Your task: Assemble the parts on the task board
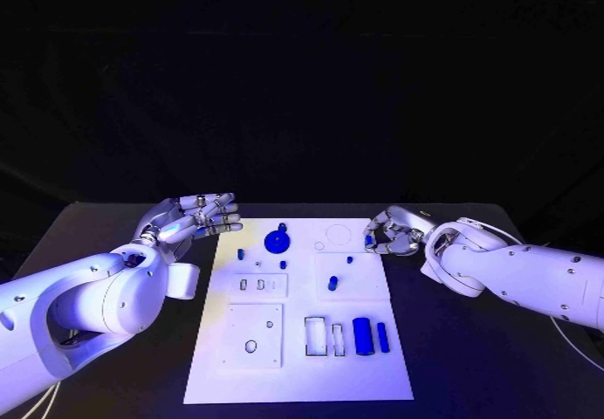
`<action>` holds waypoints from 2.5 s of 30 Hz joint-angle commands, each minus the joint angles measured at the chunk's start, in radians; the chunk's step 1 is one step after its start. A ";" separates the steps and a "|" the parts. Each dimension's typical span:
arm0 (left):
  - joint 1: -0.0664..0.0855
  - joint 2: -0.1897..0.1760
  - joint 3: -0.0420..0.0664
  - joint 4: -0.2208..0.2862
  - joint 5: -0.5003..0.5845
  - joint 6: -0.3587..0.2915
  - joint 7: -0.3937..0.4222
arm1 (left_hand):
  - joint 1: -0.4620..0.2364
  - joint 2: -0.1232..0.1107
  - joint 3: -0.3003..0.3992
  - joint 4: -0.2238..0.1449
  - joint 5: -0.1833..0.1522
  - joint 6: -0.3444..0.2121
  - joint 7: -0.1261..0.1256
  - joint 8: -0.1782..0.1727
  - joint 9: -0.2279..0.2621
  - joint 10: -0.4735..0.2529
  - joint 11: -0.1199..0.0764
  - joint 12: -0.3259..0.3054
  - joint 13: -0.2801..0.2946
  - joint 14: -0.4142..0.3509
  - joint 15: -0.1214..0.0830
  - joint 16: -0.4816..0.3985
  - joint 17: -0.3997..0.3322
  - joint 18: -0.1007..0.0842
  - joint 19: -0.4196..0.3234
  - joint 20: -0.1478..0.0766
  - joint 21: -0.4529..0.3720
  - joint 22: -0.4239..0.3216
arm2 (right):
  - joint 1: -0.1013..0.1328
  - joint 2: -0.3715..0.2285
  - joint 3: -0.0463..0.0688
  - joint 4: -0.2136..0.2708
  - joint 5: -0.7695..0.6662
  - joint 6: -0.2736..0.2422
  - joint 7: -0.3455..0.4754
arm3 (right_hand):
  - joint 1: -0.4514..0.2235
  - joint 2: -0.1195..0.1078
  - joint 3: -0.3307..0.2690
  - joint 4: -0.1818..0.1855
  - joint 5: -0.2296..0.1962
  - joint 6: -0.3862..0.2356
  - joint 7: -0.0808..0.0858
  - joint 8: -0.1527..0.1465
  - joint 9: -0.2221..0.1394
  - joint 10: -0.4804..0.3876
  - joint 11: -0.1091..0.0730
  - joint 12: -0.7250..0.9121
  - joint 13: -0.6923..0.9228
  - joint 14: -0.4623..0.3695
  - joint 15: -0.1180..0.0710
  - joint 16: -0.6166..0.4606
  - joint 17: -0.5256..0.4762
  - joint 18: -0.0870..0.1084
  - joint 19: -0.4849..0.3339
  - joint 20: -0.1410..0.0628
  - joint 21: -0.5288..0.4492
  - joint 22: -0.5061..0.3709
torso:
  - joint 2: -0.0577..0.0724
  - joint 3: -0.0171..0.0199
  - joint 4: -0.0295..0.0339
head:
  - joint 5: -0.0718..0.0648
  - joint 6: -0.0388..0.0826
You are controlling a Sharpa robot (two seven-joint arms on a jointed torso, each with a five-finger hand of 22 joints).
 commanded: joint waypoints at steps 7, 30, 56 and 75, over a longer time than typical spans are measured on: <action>0.000 0.001 0.000 0.001 0.000 0.014 0.004 | 0.012 -0.001 0.001 -0.005 -0.004 0.008 0.000 -0.005 0.001 0.005 -0.002 -0.003 0.000 -0.001 -0.002 -0.004 0.001 0.018 -0.007 -0.002 0.004 0.001 | -0.001 0.000 0.000 -0.001 -0.016 0.013 0.004 | 0.006 0.018 0.013 -0.003 0.008 0.032 -0.009 0.012 0.002 0.010 -0.009 0.008 0.133 0.097 -0.005 0.004 0.231 -0.001 0.013 -0.005 0.008 0.146 | 0.000 -0.0003 0.0000 | 0.001 0.000; 0.000 0.000 0.000 -0.001 0.000 0.015 0.002 | 0.013 0.001 0.002 -0.006 -0.003 0.008 0.000 -0.006 0.001 0.005 -0.001 -0.004 0.000 -0.001 -0.002 -0.005 0.001 0.018 -0.007 -0.002 0.005 0.001 | 0.000 -0.002 0.003 0.034 -0.053 -0.095 -0.046 | 0.027 0.070 0.080 -0.028 -0.028 0.116 -0.049 0.051 0.014 0.021 -0.045 0.019 0.145 0.102 -0.037 0.013 0.253 -0.010 0.038 -0.034 0.038 0.179 | -0.002 -0.0006 -0.0011 | 0.002 -0.005; -0.001 0.022 -0.011 -0.035 0.000 0.022 -0.005 | 0.014 0.002 0.003 -0.007 -0.003 0.008 0.000 -0.007 0.000 0.005 -0.001 -0.005 0.000 -0.001 -0.002 -0.006 0.001 0.018 -0.008 -0.002 0.006 0.002 | 0.036 0.136 -0.002 0.296 -0.196 -0.003 -0.275 | -0.017 0.061 0.094 -0.012 0.001 0.120 -0.053 0.057 0.017 0.022 -0.048 0.017 0.144 0.103 -0.040 0.016 0.259 -0.015 0.051 -0.038 0.052 0.195 | -0.030 -0.0111 0.0003 | 0.070 -0.044; -0.001 0.027 -0.013 -0.036 0.000 0.025 -0.006 | 0.014 0.002 0.003 -0.007 -0.003 0.008 0.000 -0.007 0.000 0.005 -0.001 -0.005 0.000 -0.001 -0.002 -0.006 0.001 0.018 -0.008 -0.002 0.006 0.002 | -0.014 0.300 -0.013 0.219 -0.319 0.033 -0.357 | -0.037 0.048 0.090 -0.006 0.017 0.117 -0.052 0.057 0.016 0.023 -0.048 0.017 0.145 0.103 -0.040 0.016 0.259 -0.015 0.050 -0.039 0.051 0.194 | -0.030 -0.0107 0.0012 | 0.095 -0.056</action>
